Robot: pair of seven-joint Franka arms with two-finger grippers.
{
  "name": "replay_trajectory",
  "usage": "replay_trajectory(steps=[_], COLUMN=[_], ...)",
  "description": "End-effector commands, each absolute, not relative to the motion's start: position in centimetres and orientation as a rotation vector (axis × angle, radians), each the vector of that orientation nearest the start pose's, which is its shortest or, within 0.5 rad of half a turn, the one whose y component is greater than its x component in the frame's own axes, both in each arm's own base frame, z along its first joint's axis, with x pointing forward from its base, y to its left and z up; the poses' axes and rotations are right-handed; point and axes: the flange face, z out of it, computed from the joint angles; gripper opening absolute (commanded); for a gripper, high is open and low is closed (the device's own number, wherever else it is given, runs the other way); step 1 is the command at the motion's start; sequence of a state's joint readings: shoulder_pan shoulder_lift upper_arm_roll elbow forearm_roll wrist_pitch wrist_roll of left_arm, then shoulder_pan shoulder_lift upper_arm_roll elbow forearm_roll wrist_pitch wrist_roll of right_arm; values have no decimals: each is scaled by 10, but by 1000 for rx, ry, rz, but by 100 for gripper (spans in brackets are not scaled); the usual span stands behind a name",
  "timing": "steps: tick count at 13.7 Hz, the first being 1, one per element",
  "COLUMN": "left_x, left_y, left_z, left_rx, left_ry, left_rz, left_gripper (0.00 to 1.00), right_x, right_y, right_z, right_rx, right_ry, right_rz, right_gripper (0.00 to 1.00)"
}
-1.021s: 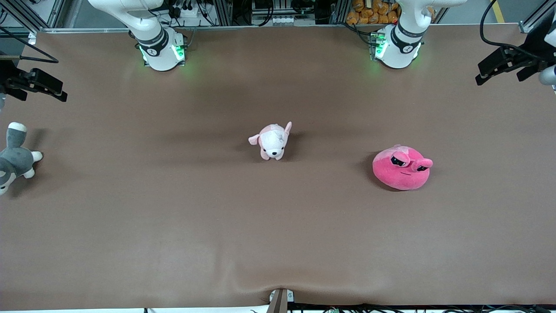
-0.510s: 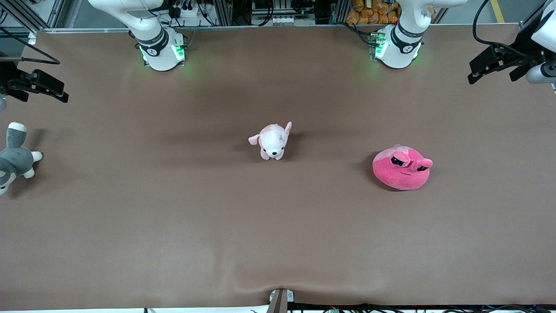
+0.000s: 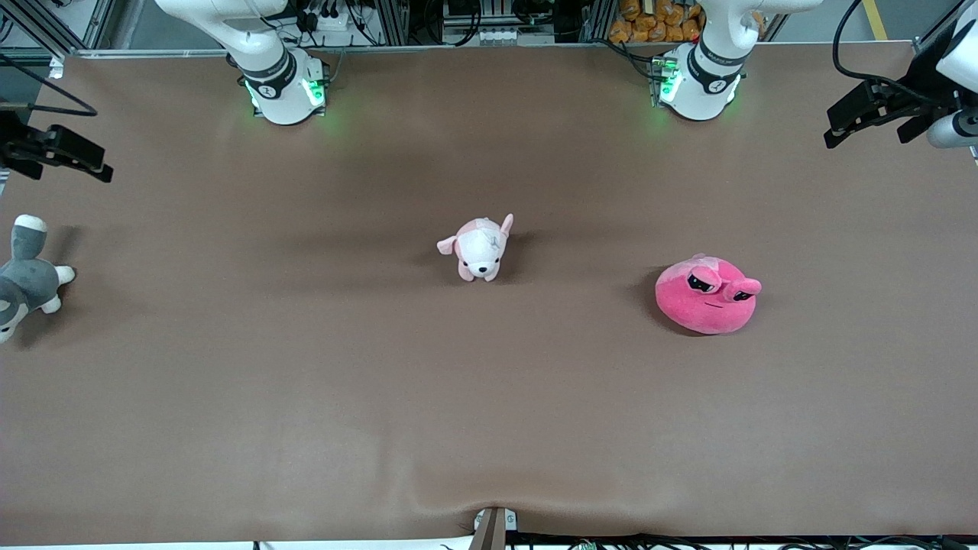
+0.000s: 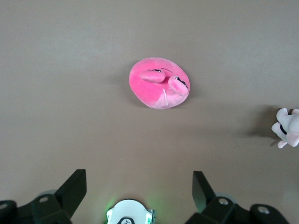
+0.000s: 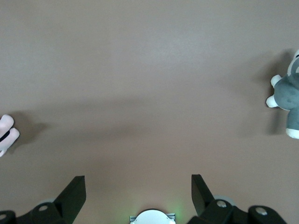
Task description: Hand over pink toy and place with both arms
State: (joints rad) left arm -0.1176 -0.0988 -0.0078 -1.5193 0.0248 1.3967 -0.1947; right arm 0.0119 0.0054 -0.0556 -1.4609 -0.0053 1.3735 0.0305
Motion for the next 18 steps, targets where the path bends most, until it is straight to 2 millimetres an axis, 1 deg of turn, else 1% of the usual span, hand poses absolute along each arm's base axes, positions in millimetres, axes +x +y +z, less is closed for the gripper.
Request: replay_trajectory(steps=[1, 2, 5, 7, 8, 10, 11, 14, 18], left_x=[500, 501, 501, 502, 505, 508, 509, 511, 514], left_y=[-61, -62, -62, -60, -60, -59, -59, -60, -61], left_z=[685, 684, 682, 683, 680, 678, 677, 675, 671], left_rx=[-3091, -3093, -3090, -3091, -3090, -3091, -3091, -3092, -3090], left_ry=[-108, -108, -113, -118, -120, -122, -124, -123, -121], left_rz=[41, 43, 50, 43, 52, 53, 53, 43, 50], left_gripper=[100, 100, 100, 100, 100, 100, 100, 100, 100], right_x=[549, 554, 555, 556, 556, 556, 556, 558, 555], right_y=[-33, -27, -15, -13, -12, 1, 3, -5, -2], right_z=[642, 636, 637, 637, 638, 639, 638, 636, 635], right_rx=[-3150, -3148, -3143, -3140, -3141, -3142, -3144, -3147, -3146], right_ry=[136, 118, 87, 84, 82, 44, 37, 59, 61], right_rz=[141, 143, 128, 123, 116, 113, 116, 106, 137], right_gripper=[100, 100, 100, 100, 100, 100, 100, 100, 100])
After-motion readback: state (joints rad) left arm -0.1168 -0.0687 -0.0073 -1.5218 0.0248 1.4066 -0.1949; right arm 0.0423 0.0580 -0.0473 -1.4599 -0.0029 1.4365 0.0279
